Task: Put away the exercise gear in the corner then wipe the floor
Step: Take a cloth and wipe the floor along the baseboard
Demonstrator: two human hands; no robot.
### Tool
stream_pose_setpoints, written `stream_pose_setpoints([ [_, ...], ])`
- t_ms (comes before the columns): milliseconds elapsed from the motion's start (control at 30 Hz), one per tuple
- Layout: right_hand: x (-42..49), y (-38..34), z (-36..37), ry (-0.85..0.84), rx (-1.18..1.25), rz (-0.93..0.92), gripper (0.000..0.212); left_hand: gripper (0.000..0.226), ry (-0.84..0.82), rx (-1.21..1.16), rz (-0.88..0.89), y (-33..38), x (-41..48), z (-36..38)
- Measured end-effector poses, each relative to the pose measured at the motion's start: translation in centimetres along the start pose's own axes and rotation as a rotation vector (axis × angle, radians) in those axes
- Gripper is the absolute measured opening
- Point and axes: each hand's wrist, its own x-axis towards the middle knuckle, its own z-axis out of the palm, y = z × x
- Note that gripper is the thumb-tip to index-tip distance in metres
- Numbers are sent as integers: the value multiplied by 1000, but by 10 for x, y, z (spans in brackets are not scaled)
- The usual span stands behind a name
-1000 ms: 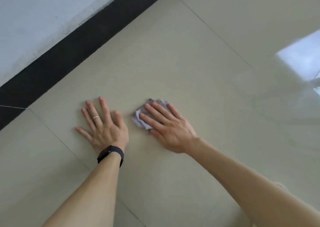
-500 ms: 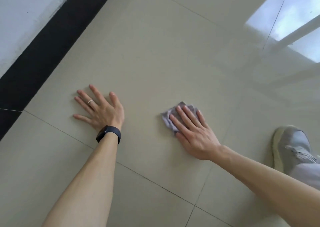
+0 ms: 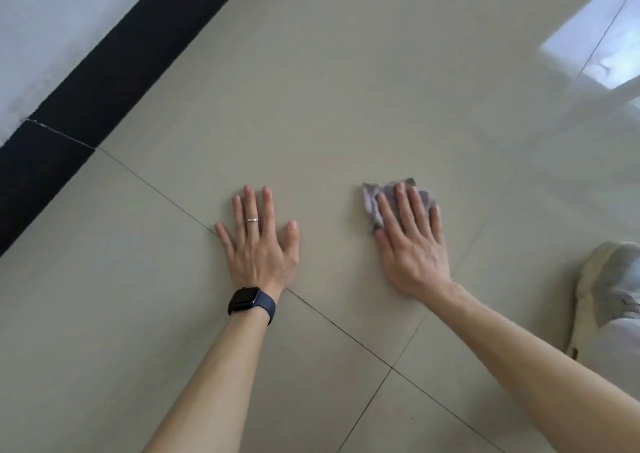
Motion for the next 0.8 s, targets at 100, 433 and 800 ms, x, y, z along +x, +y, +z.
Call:
stream_pose_setpoints([
  [100,-25,-13,4,-132,-86,-573,54,69,-13,-51,55,-2,-2,-7],
  [433,41,-37,2,7,72,190,59,73,44,14,-153,-67,-40,-13],
  [800,97,-37,-18,-79,-17,-163,59,70,93,-103,-222,-95,-48,-27],
])
